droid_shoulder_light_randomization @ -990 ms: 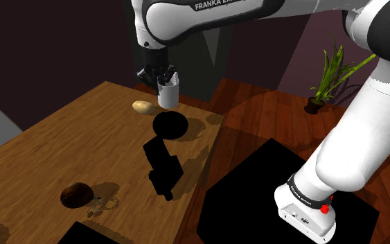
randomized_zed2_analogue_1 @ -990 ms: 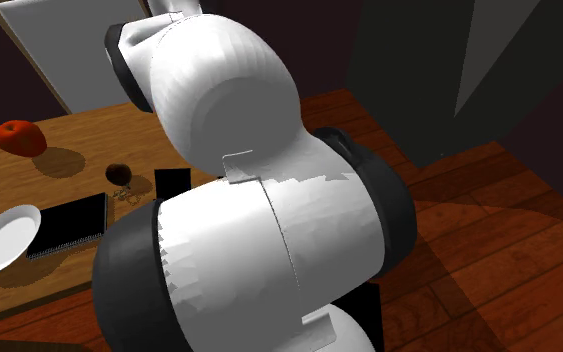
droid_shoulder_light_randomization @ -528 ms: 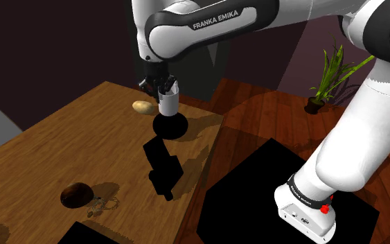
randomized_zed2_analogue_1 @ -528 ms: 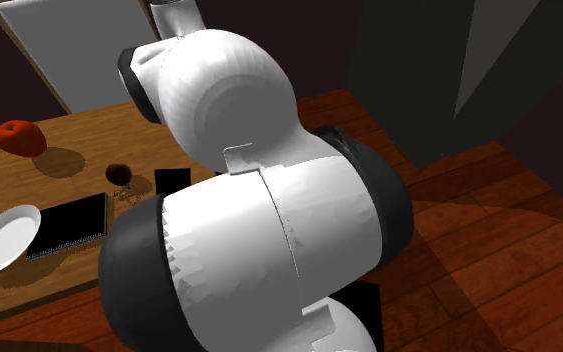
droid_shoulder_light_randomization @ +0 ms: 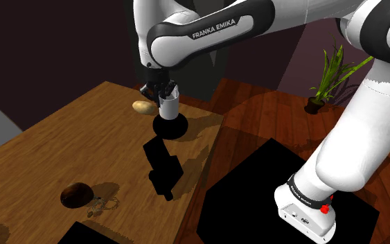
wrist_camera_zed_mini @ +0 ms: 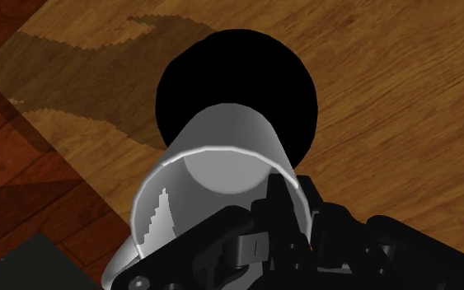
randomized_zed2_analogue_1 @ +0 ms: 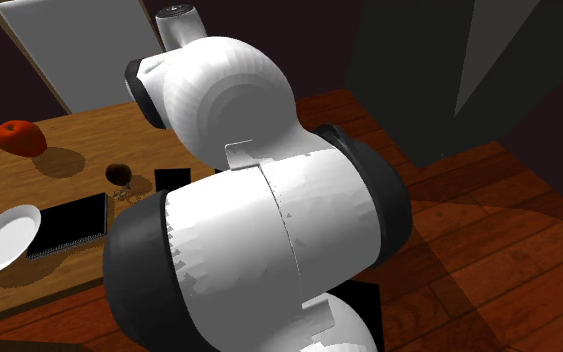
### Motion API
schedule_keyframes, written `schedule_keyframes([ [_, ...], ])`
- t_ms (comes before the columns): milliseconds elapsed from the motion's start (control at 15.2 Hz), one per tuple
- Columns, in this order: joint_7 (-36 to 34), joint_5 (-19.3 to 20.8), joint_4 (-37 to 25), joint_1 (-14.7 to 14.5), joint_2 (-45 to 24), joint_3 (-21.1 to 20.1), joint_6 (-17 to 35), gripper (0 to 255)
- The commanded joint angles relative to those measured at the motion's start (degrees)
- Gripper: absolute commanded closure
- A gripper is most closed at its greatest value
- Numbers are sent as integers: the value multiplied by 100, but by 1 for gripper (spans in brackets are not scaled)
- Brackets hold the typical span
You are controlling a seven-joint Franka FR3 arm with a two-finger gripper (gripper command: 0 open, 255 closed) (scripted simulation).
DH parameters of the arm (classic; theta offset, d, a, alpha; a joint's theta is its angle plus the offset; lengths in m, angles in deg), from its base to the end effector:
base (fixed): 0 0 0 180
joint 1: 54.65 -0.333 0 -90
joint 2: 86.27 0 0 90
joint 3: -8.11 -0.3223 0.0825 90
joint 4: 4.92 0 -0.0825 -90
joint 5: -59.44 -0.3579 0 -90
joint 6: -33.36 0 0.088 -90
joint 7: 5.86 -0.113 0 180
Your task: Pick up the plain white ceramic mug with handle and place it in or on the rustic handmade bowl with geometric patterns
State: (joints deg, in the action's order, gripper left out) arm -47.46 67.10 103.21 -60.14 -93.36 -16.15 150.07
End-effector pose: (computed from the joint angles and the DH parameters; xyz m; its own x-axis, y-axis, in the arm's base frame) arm 0.5032 0.2689 0.4602 0.9858 -0.1507 0.0740 -0.1532 -0.9878 0.0289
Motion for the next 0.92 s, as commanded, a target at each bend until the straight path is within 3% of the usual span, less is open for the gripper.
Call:
schedule_keyframes([
  [0,-1,1,0,0,-1,0,2,255],
  [66,-1,1,0,0,-1,0,2,255],
  [132,-1,1,0,0,-1,0,2,0],
  [462,-1,1,0,0,-1,0,2,0],
  [726,79,-118,-504,-6,193,-28,-675,0],
  [858,79,-118,-504,-6,193,-28,-674,0],
])
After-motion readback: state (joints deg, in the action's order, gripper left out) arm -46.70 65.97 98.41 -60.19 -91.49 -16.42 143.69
